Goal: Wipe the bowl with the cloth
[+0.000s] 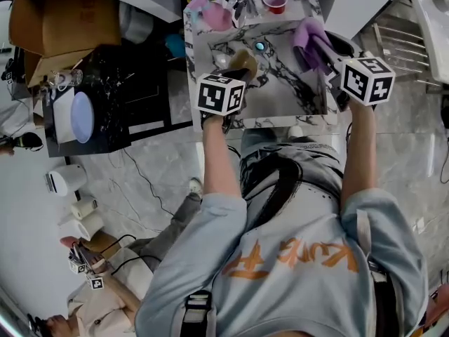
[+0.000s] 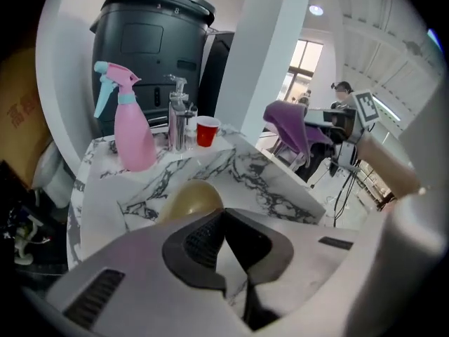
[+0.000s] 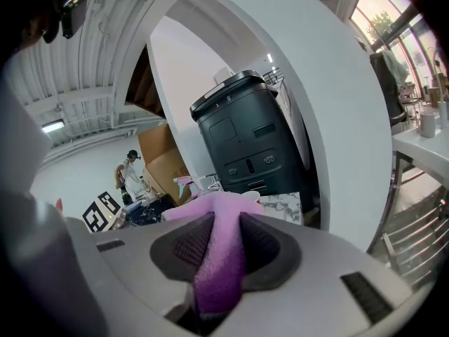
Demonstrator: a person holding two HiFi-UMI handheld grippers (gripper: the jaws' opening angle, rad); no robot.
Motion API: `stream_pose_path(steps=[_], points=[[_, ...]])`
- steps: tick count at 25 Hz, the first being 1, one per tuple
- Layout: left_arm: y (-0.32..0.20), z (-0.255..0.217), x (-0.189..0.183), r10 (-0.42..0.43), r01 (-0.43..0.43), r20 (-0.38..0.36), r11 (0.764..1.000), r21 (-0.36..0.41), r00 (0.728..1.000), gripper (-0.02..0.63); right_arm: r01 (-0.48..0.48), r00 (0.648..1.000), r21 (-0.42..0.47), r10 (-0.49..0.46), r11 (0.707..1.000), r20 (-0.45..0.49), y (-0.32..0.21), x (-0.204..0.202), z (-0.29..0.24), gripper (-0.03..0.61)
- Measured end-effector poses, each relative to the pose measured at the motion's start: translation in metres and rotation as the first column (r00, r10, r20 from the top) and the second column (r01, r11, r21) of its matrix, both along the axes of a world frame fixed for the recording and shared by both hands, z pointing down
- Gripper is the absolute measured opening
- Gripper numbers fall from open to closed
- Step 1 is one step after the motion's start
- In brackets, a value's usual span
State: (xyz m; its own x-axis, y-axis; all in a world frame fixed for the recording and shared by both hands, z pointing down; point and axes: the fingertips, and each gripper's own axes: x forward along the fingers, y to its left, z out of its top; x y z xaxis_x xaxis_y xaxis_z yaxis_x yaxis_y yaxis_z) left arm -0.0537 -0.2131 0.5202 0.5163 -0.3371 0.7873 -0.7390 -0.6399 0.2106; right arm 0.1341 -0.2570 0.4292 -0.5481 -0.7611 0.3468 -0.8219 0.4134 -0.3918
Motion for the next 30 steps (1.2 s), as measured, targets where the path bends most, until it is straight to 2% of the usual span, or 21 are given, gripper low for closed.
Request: stream_pose_path(steps=[5, 9, 17, 21, 26, 30], points=[[-0.005, 0.033, -0.006, 0.033, -0.028, 0.101, 0.998, -0.052, 0.994, 0.026, -0.022, 1.000, -0.022, 0.022, 0.999, -0.006, -0.005, 0.002, 0.005, 0.124], [-0.006, 0.065, -0.014, 0.064, -0.046, 0.192, 0.994, -0.095, 0.979, 0.026, -0.044, 0.999, -0.048, 0.043, 0.998, -0.018, -0.005, 0.004, 0.014, 0.124], [-0.013, 0.106, -0.024, 0.123, -0.086, 0.289, 0.986, -0.140, 0.949, 0.028, -0.066, 0.996, -0.077, 0.061, 0.995, -0.060, -0.011, -0.001, 0.025, 0.124], [-0.011, 0.120, -0.025, 0.147, -0.100, 0.297, 0.981, -0.168, 0.944, 0.028, -0.040, 0.994, -0.074, 0.032, 0.996, -0.105, -0.014, -0.014, 0.026, 0.124], [-0.004, 0.130, -0.019, 0.184, -0.130, 0.286, 0.971, -0.200, 0.940, 0.028, -0.014, 0.994, -0.066, 0.006, 0.998, -0.111, -0.016, -0.026, 0.023, 0.124], [-0.003, 0.128, -0.017, 0.181, -0.126, 0.272, 0.970, -0.206, 0.945, 0.029, -0.010, 0.994, -0.060, 0.003, 0.998, -0.108, -0.013, -0.028, 0.020, 0.124]])
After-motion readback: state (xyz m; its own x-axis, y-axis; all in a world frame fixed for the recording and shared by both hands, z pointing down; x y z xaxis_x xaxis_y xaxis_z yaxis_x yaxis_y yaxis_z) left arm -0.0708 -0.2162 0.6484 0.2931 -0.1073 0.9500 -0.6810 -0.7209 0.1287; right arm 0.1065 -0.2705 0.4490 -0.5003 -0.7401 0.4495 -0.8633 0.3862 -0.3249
